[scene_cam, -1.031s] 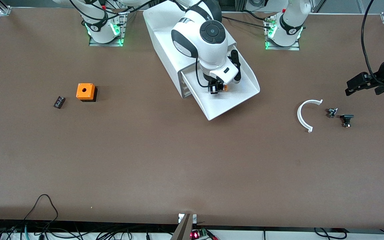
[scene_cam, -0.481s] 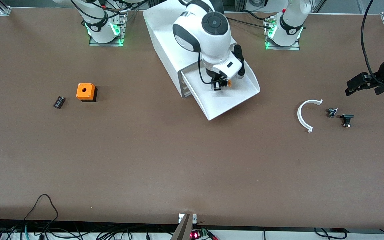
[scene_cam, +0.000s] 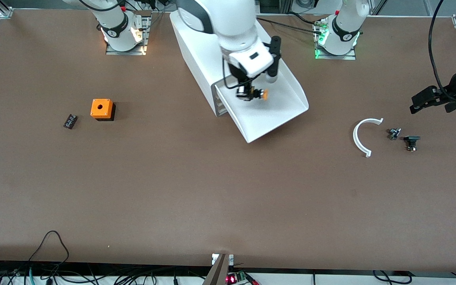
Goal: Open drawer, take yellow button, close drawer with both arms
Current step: 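Lift the yellow button out and carry it beside the orange box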
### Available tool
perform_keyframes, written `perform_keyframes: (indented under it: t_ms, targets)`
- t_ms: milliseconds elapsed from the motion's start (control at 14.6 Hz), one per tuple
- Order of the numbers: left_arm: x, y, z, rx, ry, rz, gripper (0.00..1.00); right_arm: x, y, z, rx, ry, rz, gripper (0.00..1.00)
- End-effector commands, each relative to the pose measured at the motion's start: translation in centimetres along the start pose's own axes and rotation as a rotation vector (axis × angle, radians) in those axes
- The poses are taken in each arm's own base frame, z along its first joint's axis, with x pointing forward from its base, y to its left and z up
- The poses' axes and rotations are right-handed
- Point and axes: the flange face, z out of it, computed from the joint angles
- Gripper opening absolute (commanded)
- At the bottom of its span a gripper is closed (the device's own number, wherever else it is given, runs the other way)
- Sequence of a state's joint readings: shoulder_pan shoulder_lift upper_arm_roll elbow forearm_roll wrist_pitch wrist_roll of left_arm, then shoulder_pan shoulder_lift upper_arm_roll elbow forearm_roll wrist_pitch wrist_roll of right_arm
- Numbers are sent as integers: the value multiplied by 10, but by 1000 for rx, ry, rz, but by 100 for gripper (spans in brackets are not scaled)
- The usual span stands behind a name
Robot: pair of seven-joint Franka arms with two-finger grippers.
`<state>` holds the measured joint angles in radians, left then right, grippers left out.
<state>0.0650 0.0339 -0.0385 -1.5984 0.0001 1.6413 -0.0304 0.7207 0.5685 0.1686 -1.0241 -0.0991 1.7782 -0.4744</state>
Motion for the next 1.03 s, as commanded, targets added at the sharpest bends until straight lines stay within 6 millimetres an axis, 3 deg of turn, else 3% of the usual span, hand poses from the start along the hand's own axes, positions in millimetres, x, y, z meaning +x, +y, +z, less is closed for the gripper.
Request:
perform_keyframes:
  t_ms: [0,69,275,412,618,756,962]
  targets:
    - [-8,0,-4,30,3,-4,100,-44,44,-29,-70,-31,189,18]
    - [-7,1,-3,30,4,-2,100,-65,61,-33,-89,-42,308,18]
    - [-7,4,-2,30,5,-1,100,-129,126,-18,-102,-87,646,18]
    - [-6,10,-2,29,6,-7,100,-176,159,6,-57,-144,772,19]
    - [-5,12,-1,29,11,-4,100,-255,197,42,-18,-271,1031,19]
    - [-1,17,4,28,17,0,100,-301,212,62,-2,-322,1133,19]
    - [5,30,33,25,30,-31,100,-373,226,85,70,-360,1243,19]
